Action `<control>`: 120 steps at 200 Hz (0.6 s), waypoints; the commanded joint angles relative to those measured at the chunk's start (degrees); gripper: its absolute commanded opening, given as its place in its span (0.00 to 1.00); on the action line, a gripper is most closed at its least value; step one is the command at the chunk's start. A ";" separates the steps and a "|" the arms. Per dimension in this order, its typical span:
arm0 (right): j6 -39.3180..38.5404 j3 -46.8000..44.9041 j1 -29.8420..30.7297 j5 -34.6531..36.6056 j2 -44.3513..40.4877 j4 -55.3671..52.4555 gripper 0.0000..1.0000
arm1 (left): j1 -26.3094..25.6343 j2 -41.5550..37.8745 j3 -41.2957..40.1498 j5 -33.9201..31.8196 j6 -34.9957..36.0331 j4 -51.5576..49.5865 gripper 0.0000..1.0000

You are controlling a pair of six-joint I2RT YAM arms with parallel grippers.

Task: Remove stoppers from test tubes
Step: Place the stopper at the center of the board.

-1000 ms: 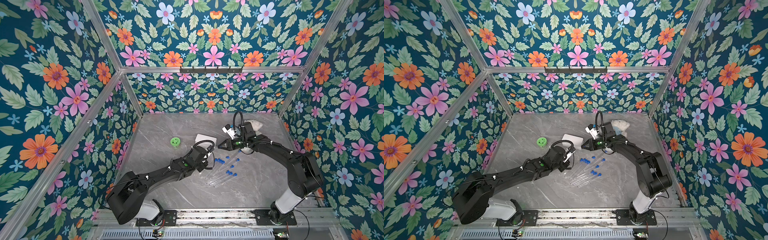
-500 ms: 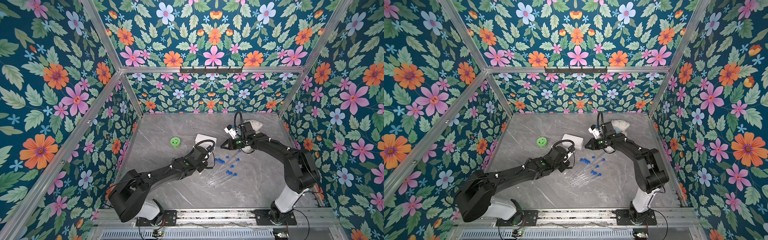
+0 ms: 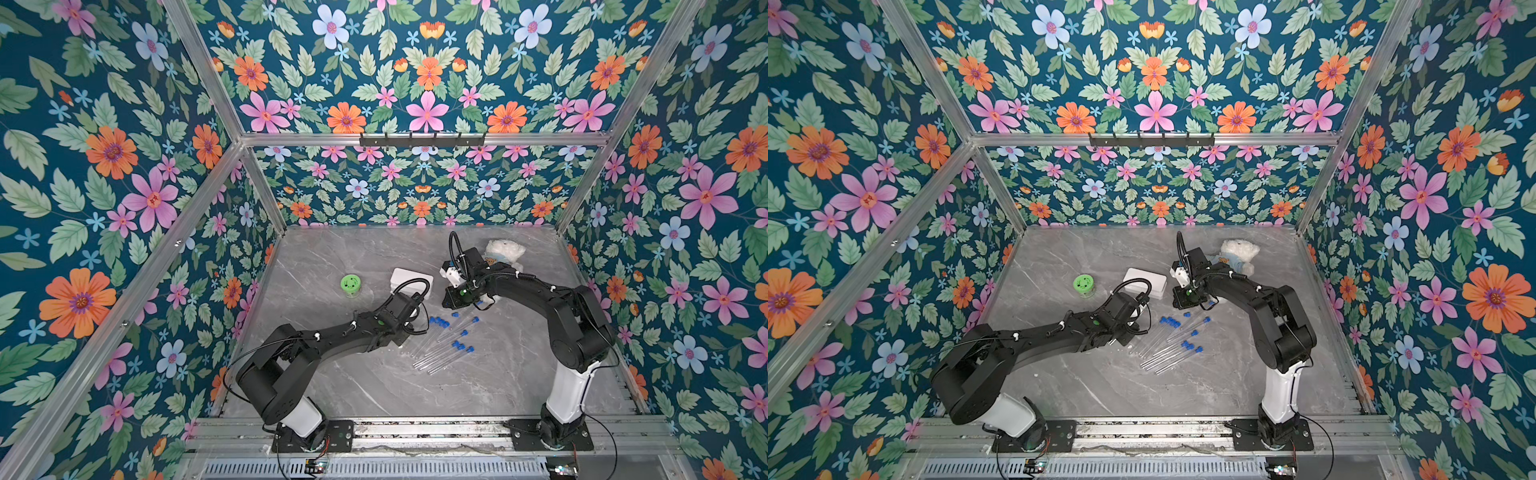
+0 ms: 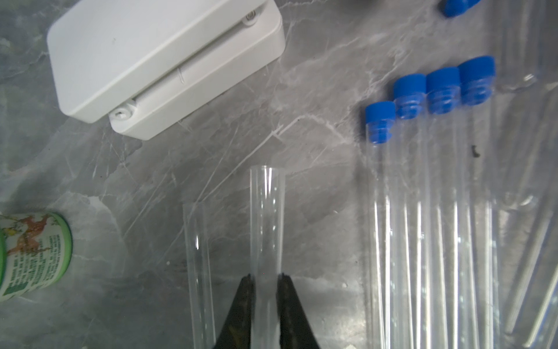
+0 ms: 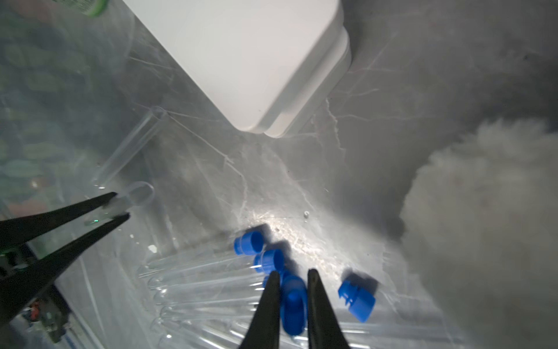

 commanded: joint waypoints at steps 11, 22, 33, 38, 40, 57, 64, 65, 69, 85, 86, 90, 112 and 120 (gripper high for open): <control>-2.27 1.13 0.78 5.74 1.52 -3.35 0.06 | 0.64 0.92 0.07 0.31 -0.64 -1.72 0.00; -2.37 1.52 1.13 7.16 2.06 -3.77 0.06 | 0.96 1.04 0.18 0.49 -0.71 -1.81 0.00; -2.58 1.79 1.39 8.37 2.53 -4.16 0.07 | 1.17 1.15 0.36 0.76 -0.73 -1.98 0.00; -2.67 1.91 1.42 8.70 2.72 -4.21 0.07 | 1.27 1.31 0.46 0.85 -0.81 -2.11 0.00; -2.65 1.99 1.42 8.72 2.82 -4.24 0.08 | 1.30 1.32 0.51 0.90 -0.82 -2.15 0.00; -2.73 2.34 1.66 9.48 3.44 -4.48 0.09 | 1.66 2.07 1.00 1.02 -0.90 -2.88 0.00; -2.76 2.47 1.75 9.81 3.58 -4.58 0.09 | 1.86 2.54 1.26 1.03 -0.98 -3.24 0.00; -2.80 2.54 1.76 9.88 3.70 -4.64 0.10 | 1.88 2.59 1.32 1.03 -0.94 -3.27 0.00; -2.84 2.59 1.77 10.14 3.89 -4.79 0.10 | 2.01 2.78 1.44 1.03 -0.99 -3.42 0.00; -2.85 2.88 1.86 10.70 4.31 -5.05 0.12 | 2.17 3.34 1.88 1.55 -0.99 -3.67 0.00; -2.89 2.92 1.86 10.72 4.33 -5.09 0.12 | 2.17 3.34 1.90 1.55 -1.04 -3.66 0.00; -2.85 2.96 1.92 10.82 4.34 -5.10 0.12 | 2.17 3.51 1.95 1.64 -1.00 -3.69 0.00; -2.76 2.97 1.96 11.38 4.35 -5.09 0.17 | 2.47 4.28 2.39 2.00 -0.89 -3.98 0.00; -2.76 2.96 2.03 11.44 4.37 -4.98 0.18 | 2.60 4.56 2.59 2.00 -0.90 -4.09 0.00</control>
